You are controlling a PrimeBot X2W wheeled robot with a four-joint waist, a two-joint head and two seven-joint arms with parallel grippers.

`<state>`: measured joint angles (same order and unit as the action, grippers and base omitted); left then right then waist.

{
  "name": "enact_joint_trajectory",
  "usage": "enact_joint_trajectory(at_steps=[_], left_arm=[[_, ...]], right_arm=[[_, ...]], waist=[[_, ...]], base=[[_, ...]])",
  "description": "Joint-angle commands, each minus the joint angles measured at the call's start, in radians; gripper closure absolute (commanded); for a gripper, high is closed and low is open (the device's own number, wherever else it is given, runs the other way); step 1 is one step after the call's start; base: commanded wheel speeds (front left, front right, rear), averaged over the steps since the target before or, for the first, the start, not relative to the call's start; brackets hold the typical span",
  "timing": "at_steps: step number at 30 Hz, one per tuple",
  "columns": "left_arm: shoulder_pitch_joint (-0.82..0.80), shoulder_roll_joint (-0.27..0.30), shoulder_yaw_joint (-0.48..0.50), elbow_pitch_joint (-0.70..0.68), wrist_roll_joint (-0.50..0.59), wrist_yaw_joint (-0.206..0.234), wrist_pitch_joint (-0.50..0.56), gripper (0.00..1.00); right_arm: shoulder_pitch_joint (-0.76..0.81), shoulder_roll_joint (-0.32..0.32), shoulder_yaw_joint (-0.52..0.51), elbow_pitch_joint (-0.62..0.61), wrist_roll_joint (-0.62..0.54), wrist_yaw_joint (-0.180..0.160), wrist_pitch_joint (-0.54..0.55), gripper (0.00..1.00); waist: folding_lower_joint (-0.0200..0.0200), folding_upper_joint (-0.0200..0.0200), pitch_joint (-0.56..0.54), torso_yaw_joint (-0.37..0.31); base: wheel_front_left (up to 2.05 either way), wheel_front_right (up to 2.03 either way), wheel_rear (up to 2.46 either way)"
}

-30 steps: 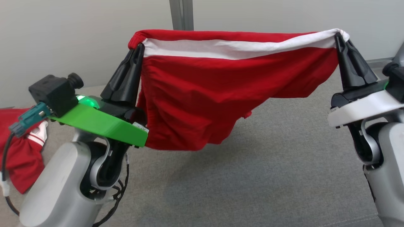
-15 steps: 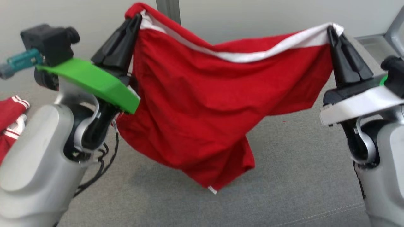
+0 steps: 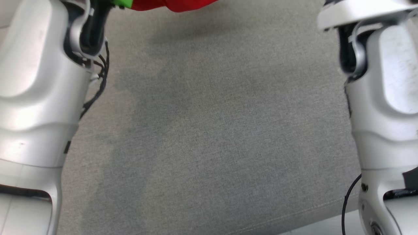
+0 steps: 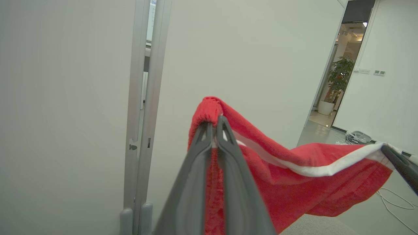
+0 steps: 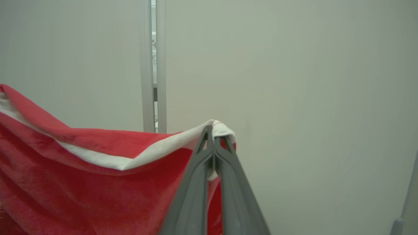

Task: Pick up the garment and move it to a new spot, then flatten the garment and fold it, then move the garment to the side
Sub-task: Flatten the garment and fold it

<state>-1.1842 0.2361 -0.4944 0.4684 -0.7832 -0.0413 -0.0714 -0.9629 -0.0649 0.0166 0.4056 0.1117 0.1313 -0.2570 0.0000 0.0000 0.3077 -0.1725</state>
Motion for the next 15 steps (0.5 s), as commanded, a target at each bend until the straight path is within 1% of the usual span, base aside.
enact_joint_trajectory(at_steps=[1, 5, 8, 12, 15], left_arm=[[0.036, -0.001, -0.009, 0.038, -0.003, -0.014, -0.015, 1.0], [0.122, -0.008, -0.058, 0.104, 0.021, -0.046, -0.07, 1.0], [0.214, -0.011, -0.069, 0.114, 0.003, -0.057, -0.116, 1.0], [0.34, -0.001, -0.066, 0.075, -0.005, -0.064, -0.164, 1.0], [0.443, 0.001, -0.039, 0.003, -0.009, -0.047, -0.186, 1.0]], right_arm=[[0.034, 0.006, 0.012, 0.029, -0.007, -0.001, -0.007, 1.0], [0.114, 0.011, 0.012, 0.03, 0.002, -0.001, -0.009, 1.0], [0.199, 0.013, 0.012, 0.012, 0.011, -0.001, -0.009, 1.0], [0.31, 0.014, -0.007, -0.039, 0.03, -0.001, -0.009, 1.0], [0.396, 0.013, -0.031, -0.108, 0.045, -0.001, -0.009, 1.0]], waist=[[0.0, 0.0, 0.086, -0.024], [0.0, 0.0, 0.107, -0.022], [0.0, 0.0, 0.107, -0.018], [0.0, 0.0, 0.088, -0.013], [0.0, 0.0, 0.058, -0.004]], base=[[0.0, 0.0, 0.0], [0.0, 0.0, 0.0], [0.0, 0.0, 0.0], [0.0, 0.0, 0.0], [0.0, 0.0, 0.0]])
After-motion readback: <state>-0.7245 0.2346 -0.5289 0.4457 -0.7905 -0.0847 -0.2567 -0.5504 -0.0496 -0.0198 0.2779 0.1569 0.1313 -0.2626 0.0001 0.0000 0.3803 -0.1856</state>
